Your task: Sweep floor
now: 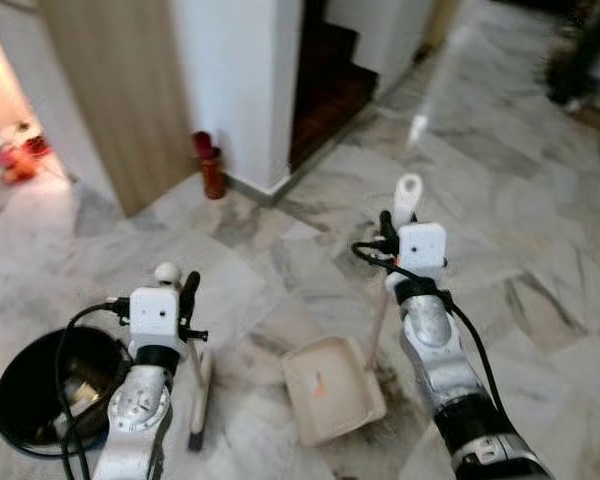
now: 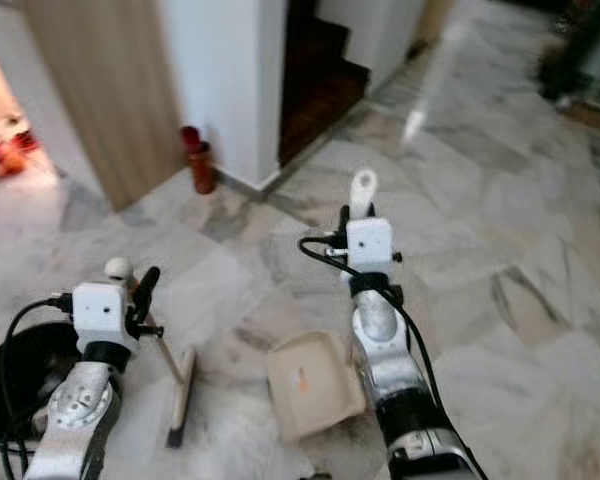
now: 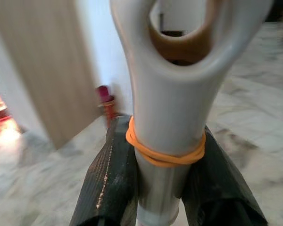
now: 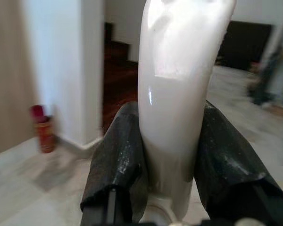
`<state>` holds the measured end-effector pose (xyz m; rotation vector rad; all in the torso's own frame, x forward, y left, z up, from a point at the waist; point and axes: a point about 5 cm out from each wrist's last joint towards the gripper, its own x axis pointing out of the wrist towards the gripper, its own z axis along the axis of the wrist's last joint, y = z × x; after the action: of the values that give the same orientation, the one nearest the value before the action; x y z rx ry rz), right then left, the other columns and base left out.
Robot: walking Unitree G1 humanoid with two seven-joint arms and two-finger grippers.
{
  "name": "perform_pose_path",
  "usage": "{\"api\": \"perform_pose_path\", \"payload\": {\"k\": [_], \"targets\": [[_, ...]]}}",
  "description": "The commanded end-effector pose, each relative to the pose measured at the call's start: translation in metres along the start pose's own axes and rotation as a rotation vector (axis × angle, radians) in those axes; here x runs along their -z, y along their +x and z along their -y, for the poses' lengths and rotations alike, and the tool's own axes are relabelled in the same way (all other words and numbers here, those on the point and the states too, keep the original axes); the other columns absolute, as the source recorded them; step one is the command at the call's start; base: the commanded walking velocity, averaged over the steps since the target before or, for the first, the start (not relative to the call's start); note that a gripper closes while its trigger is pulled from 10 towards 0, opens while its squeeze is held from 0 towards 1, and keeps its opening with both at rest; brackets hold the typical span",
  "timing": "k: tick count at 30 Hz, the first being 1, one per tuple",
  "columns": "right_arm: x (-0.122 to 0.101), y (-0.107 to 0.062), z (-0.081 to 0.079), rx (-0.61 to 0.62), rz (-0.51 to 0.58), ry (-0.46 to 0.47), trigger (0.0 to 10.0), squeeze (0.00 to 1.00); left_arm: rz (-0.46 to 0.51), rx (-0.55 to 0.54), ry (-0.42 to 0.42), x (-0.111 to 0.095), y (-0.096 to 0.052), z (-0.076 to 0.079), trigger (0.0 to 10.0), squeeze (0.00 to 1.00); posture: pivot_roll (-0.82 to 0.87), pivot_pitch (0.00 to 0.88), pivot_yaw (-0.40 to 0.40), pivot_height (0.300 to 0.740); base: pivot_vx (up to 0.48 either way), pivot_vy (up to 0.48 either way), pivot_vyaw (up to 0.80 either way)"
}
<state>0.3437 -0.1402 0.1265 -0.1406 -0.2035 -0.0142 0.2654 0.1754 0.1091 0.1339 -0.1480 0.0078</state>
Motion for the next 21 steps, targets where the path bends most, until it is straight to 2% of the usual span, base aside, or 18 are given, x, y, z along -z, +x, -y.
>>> {"api": "perform_pose_path", "payload": {"k": [1, 19, 21], "targets": [[-0.009, 0.0044, 0.0011, 0.0, 0.043, -0.014, 10.0, 0.0, 0.035, 0.014, -0.015, -0.007, 0.0025, 0.0028, 10.0, 0.0, 0.07, 0.101, -0.048, 0.74, 0.0, 0.0, -0.8], [-0.0082, 0.0041, -0.0004, 0.006, 0.044, 0.004, 10.0, 0.0, 0.041, 0.033, -0.022, -0.0081, 0.0062, 0.0035, 10.0, 0.0, 0.06, 0.08, -0.034, 0.74, 0.0, 0.0, -0.8], [-0.0092, 0.0035, -0.0014, 0.002, 0.055, 0.0, 10.0, 0.0, 0.039, 0.034, -0.022, -0.008, 0.0063, 0.0037, 10.0, 0.0, 0.06, 0.078, -0.033, 0.74, 0.0, 0.0, 0.0]]}}
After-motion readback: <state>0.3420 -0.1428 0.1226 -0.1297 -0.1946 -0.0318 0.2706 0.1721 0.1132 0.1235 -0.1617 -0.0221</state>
